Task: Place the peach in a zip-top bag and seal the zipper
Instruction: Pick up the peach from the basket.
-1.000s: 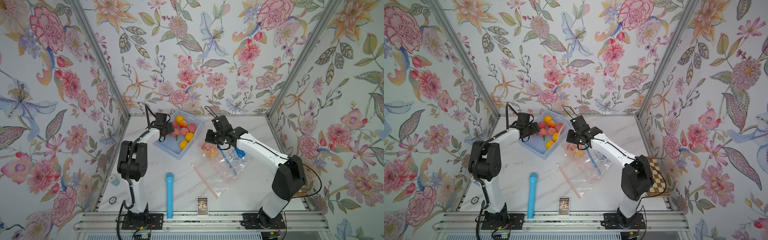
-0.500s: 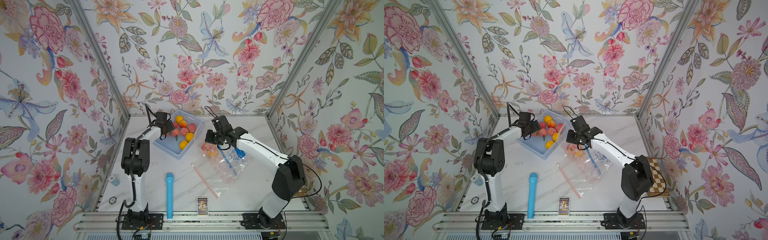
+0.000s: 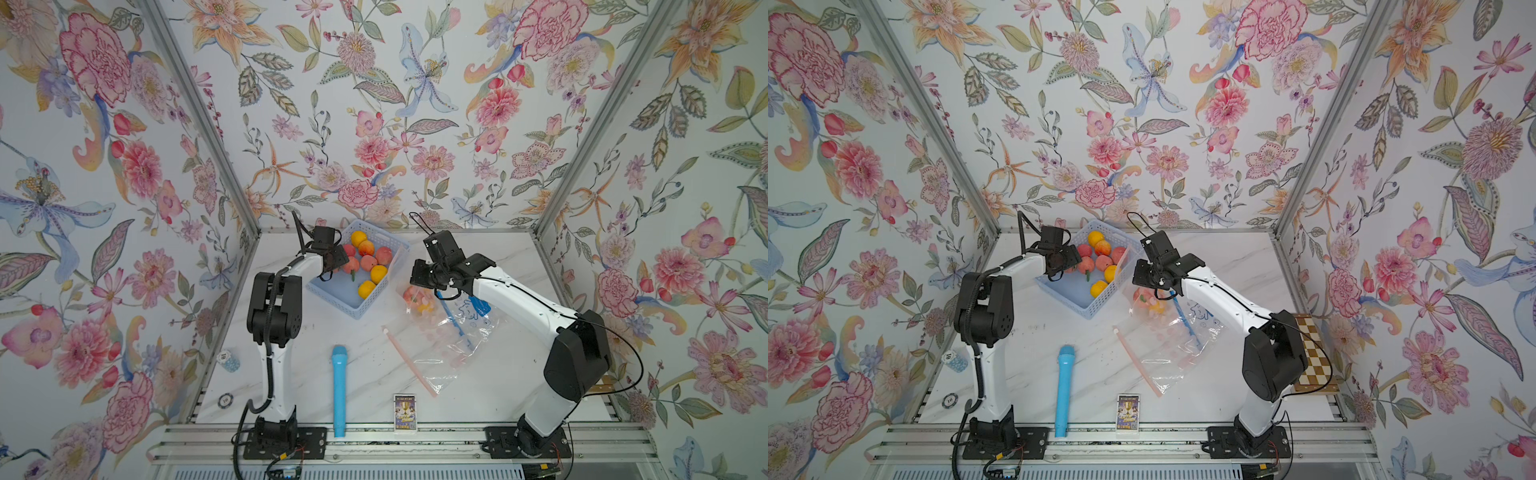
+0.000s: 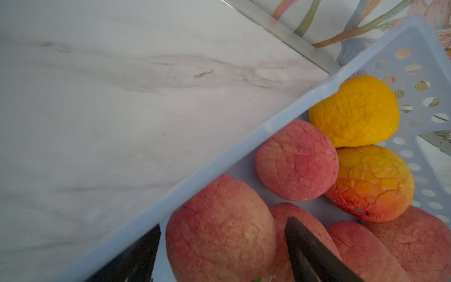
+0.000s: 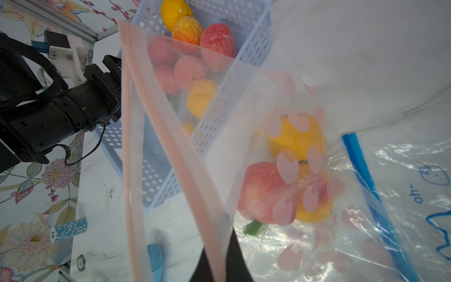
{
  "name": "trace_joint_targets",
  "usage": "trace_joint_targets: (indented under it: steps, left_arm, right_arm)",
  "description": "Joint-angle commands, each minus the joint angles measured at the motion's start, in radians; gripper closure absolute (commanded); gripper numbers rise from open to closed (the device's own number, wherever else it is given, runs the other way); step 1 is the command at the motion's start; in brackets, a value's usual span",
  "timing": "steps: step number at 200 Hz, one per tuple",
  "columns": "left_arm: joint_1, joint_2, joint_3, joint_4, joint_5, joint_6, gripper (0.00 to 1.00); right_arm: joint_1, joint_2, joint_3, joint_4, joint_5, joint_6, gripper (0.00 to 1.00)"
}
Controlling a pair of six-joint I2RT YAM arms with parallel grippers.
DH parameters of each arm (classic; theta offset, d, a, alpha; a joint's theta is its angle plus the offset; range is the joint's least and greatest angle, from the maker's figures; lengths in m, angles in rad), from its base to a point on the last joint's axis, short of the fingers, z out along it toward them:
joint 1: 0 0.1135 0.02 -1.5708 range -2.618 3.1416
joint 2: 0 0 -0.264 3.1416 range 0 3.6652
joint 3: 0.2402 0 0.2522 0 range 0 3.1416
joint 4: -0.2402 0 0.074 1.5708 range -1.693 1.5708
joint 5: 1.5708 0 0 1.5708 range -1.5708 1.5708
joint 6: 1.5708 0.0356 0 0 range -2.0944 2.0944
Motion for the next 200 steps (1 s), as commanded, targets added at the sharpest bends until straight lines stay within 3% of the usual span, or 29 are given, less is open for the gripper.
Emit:
trace_joint_targets:
  steps: [1, 33, 46, 86, 169, 200]
  left_arm:
    - [0.011, 0.021, 0.011, -0.019, -0.015, -0.001, 0.22]
    - [0.010, 0.026, 0.021, -0.021, -0.014, 0.006, 0.26]
    - [0.010, 0.026, 0.024, -0.023, -0.013, 0.008, 0.33]
    - [0.010, -0.031, -0.008, 0.003, 0.003, 0.009, 0.35]
    - [-0.008, -0.356, -0.211, 0.107, 0.078, 0.029, 0.40]
    - [-0.048, -0.496, -0.277, 0.160, 0.181, 0.023, 0.40]
  right_arm:
    - [-0.006, 0.014, 0.001, 0.014, -0.005, 0.007, 1.00]
    - [-0.008, 0.016, 0.002, 0.014, -0.007, 0.009, 1.00]
    - [-0.009, 0.015, 0.004, 0.014, -0.008, 0.010, 1.00]
    - [-0.009, 0.014, 0.008, 0.014, -0.011, 0.010, 1.00]
    - [-0.010, 0.013, 0.011, 0.014, -0.010, 0.010, 1.00]
    - [-0.009, 0.015, 0.013, 0.015, -0.010, 0.008, 1.00]
